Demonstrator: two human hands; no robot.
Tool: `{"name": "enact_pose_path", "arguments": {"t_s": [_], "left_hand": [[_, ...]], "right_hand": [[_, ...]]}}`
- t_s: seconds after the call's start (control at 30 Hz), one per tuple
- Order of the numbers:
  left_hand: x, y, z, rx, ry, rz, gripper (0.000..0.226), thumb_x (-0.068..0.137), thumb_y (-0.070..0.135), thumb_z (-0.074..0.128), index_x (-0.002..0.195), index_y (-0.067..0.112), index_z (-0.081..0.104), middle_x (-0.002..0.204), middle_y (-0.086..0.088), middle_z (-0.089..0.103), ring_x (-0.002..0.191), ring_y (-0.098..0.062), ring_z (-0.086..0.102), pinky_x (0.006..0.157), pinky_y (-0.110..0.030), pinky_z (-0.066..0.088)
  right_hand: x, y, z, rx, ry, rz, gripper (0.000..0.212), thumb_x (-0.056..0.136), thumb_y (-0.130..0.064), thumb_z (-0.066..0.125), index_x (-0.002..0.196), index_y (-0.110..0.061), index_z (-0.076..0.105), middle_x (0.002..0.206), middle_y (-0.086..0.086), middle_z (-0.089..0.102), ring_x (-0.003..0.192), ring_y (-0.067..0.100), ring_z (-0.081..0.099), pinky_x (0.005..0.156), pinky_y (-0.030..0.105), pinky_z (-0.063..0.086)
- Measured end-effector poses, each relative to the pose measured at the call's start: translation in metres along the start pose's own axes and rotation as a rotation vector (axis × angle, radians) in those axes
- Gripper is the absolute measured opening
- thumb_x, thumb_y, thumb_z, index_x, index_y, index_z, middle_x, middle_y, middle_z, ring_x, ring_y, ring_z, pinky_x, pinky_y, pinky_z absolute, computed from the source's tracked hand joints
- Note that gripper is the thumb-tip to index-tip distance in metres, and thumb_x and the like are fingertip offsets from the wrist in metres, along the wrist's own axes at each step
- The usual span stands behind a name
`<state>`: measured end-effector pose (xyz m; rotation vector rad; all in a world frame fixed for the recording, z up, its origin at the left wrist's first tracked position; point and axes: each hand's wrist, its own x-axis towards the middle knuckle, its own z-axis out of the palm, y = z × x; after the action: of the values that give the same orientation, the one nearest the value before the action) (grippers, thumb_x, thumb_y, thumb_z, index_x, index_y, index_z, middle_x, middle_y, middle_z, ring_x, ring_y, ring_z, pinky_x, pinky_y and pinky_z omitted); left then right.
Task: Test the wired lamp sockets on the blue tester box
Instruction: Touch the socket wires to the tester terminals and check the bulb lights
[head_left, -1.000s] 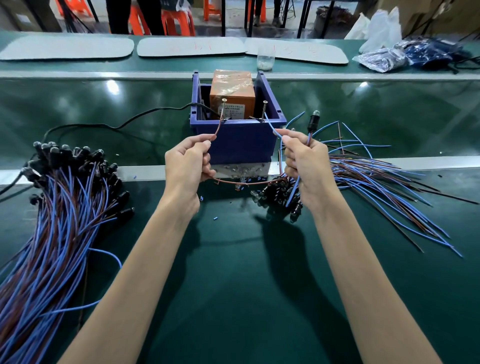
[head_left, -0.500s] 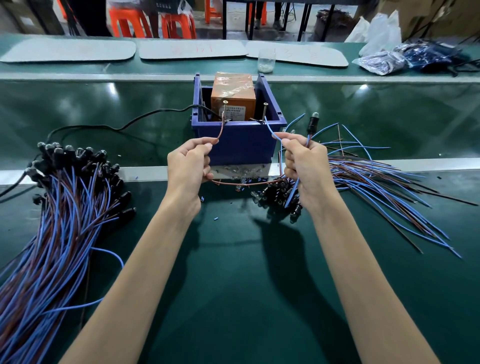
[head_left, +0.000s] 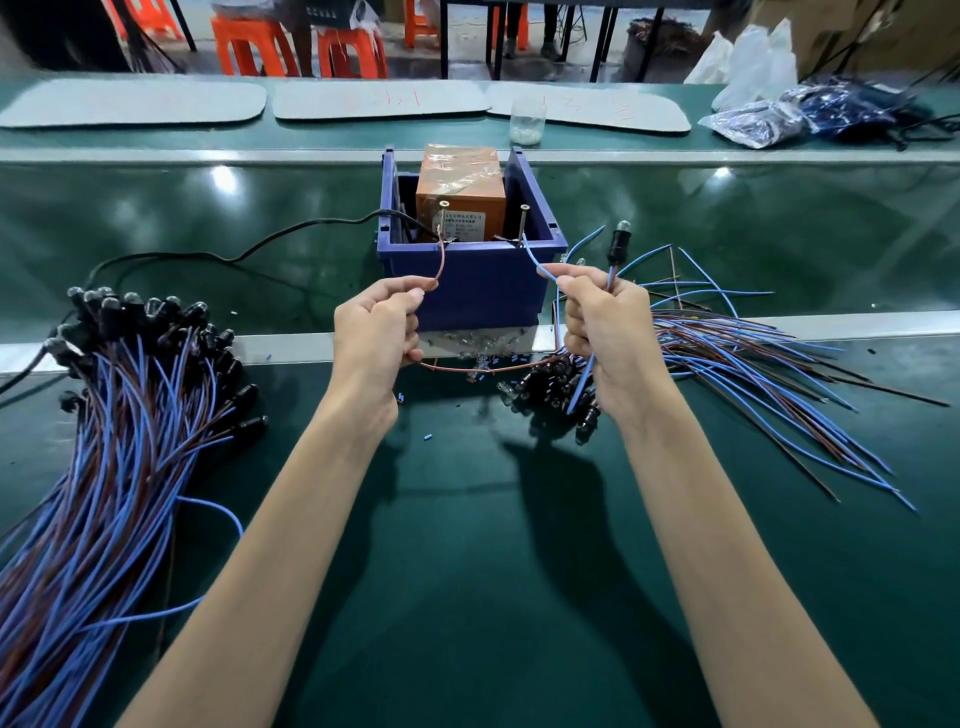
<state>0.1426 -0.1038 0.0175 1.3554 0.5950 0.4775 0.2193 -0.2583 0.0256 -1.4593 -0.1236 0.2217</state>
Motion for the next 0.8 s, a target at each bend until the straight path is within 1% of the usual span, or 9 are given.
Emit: {"name": "enact_pose_path", "arguments": {"t_s": [0.3,0.4,0.7,0.8], "left_hand": [[-0.0003,0.0009,-0.0003,0.032,-0.026,0.004,0.029,0.094,0.007,0.049,0.082,0.021,0.071,0.042,0.016,0.027,0.038,-0.004,0.025,0.041,-0.013,0.027],[-0.0003,0.0007,-0.0012,0.041,-0.034,0.007,0.029,0.093,0.007,0.048,0.081,0.021,0.071,0.041,0.016,0.027,0.037,-0.003,0.025,0.038,-0.013,0.027],[-0.0004,0.0008,-0.0015,0.051,-0.059,0.001,0.030,0.093,0.007,0.048,0.079,0.021,0.070,0.041,0.016,0.027,0.036,-0.003,0.024,0.038,-0.013,0.027],[-0.0009,0.0007,-0.0009,0.053,-0.065,0.004,0.030,0.093,0.007,0.048,0.079,0.021,0.070,0.041,0.016,0.027,0.036,-0.003,0.024,0.038,-0.013,0.027]], "right_hand": [[-0.0012,-0.0002,0.0007,0.016,-0.013,0.007,0.029,0.095,-0.002,0.046,0.085,-0.013,0.070,0.042,-0.017,0.025,0.037,0.003,0.020,0.036,0.013,0.021],[-0.0015,-0.0010,0.0010,0.014,-0.018,0.007,0.029,0.094,-0.001,0.045,0.085,-0.013,0.070,0.043,-0.016,0.024,0.036,0.004,0.020,0.036,0.013,0.021],[-0.0019,0.0002,0.0018,0.009,-0.024,0.001,0.030,0.094,-0.001,0.045,0.084,-0.014,0.070,0.043,-0.016,0.025,0.037,0.003,0.021,0.036,0.013,0.021],[-0.0017,0.0004,0.0019,0.019,-0.002,-0.008,0.030,0.094,-0.001,0.045,0.084,-0.015,0.070,0.043,-0.017,0.026,0.037,0.003,0.022,0.036,0.013,0.022]]}}
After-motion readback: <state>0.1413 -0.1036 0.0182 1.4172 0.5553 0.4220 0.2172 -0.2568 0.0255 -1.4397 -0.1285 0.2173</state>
